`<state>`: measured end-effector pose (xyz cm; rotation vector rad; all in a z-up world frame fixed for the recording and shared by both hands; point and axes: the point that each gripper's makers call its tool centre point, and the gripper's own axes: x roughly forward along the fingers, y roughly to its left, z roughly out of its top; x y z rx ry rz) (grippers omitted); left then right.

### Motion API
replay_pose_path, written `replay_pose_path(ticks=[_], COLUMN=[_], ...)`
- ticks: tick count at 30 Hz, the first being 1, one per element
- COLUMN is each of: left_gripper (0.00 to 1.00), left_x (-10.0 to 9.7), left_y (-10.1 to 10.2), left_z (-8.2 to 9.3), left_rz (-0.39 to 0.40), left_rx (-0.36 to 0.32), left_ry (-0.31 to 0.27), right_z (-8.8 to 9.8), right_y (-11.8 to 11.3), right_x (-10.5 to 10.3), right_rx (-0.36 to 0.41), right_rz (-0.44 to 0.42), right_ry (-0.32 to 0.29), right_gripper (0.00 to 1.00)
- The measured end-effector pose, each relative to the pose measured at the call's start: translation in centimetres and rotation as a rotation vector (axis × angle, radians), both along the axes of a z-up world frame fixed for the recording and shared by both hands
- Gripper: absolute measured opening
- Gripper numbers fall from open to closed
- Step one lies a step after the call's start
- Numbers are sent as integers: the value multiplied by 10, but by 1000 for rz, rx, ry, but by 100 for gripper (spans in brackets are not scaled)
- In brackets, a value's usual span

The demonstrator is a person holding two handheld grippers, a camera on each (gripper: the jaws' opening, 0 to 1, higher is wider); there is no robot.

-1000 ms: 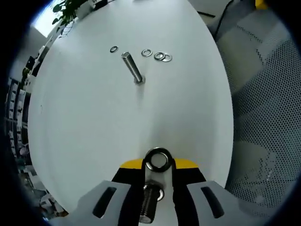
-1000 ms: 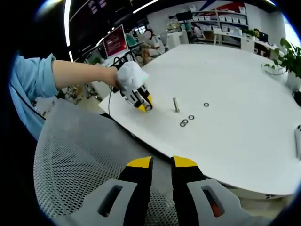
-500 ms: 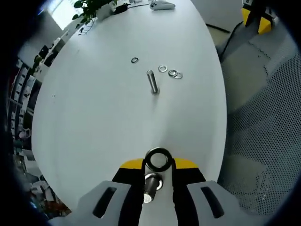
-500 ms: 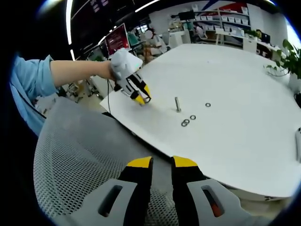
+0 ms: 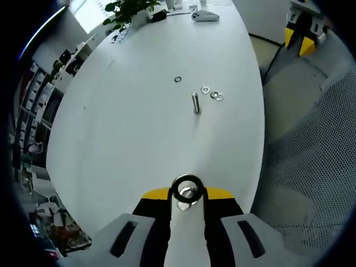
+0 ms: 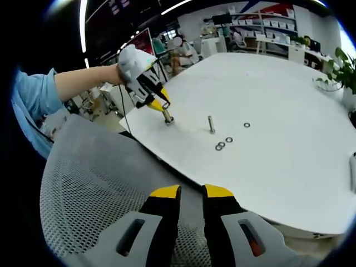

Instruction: Place the washer onto the threaded stud by aligning its center hole with the stud, sliding it down to the base, and recovering from edge contact or off-axis alignment until the washer reaches the visible bottom stop.

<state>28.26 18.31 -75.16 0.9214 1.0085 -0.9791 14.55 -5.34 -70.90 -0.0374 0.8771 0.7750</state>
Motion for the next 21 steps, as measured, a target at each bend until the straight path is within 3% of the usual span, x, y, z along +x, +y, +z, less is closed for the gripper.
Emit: replay_pose_path(ticks=[9,21], left_gripper=[19,19], left_x=[1,2], left_y=[17,22], left_z=[-8,-23], left_rz=[24,39], left_rx=[36,64], left_ry=[14,57], right_z=[0,0], right_y=[0,0], right_x=[0,0], right_rx=[4,3], right_rz=[-5,-2], right_ry=[-1,1], right_gripper=[18,18])
